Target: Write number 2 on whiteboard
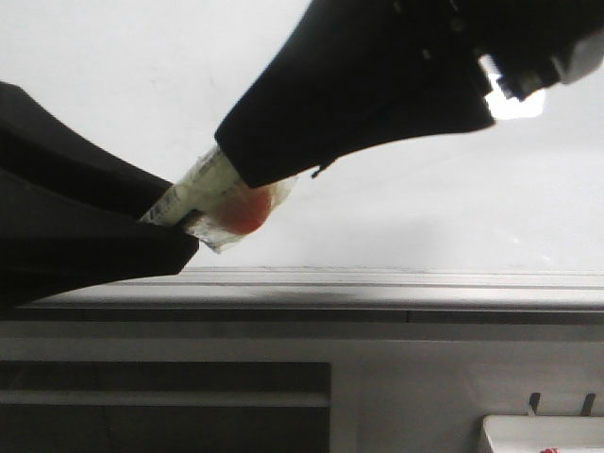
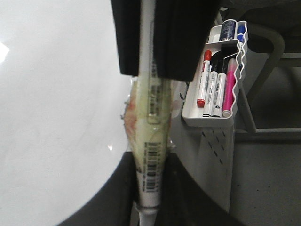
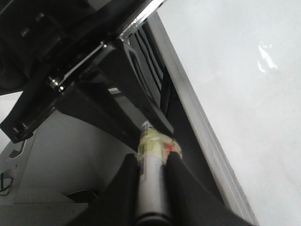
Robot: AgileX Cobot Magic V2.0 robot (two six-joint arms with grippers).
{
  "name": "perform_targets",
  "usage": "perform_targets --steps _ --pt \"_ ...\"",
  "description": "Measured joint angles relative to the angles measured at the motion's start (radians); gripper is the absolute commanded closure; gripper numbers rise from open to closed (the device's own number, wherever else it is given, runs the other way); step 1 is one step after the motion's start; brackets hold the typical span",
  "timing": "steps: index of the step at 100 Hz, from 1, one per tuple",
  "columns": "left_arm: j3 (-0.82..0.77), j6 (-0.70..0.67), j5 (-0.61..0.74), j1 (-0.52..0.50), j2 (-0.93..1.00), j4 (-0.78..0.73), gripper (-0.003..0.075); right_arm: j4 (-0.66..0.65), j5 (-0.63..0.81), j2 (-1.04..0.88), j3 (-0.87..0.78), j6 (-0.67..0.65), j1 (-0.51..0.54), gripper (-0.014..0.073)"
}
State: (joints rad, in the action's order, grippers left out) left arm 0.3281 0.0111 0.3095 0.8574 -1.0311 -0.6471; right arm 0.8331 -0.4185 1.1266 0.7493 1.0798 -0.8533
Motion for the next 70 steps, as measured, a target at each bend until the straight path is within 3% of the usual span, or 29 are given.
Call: perform_targets --steps 8,15,26,45,52,62,70 --pt "0.000 0.005 -0.007 0.002 0.011 0.006 0.0402 0.002 0.000 0.000 0.000 0.000 0.000 0.0669" --pt "0.000 0.010 -0.024 0.002 0.036 0.023 0.0287 0.014 0.000 0.000 0.000 0.000 0.002 0.0669" --pt "0.000 0.012 -0.070 0.002 0.124 0.051 0.0274 0.022 0.017 -0.002 0.001 0.000 0.016 0.0666" --pt "0.000 0.015 -0.254 0.000 0.342 0.099 0.0351 0.024 0.133 -0.033 0.010 0.000 0.043 0.0666" --pt "0.000 0.016 -0.289 -0.010 0.417 0.175 0.0447 0.024 0.172 -0.040 0.012 0.000 0.045 0.0664" --pt "0.000 0.016 -0.310 -0.046 0.489 0.317 0.0746 0.026 0.218 -0.041 0.012 0.000 0.045 0.0664" --pt "0.000 0.016 -0.310 -0.076 0.515 0.367 0.0741 0.028 0.256 -0.041 0.012 0.000 0.045 0.0664"
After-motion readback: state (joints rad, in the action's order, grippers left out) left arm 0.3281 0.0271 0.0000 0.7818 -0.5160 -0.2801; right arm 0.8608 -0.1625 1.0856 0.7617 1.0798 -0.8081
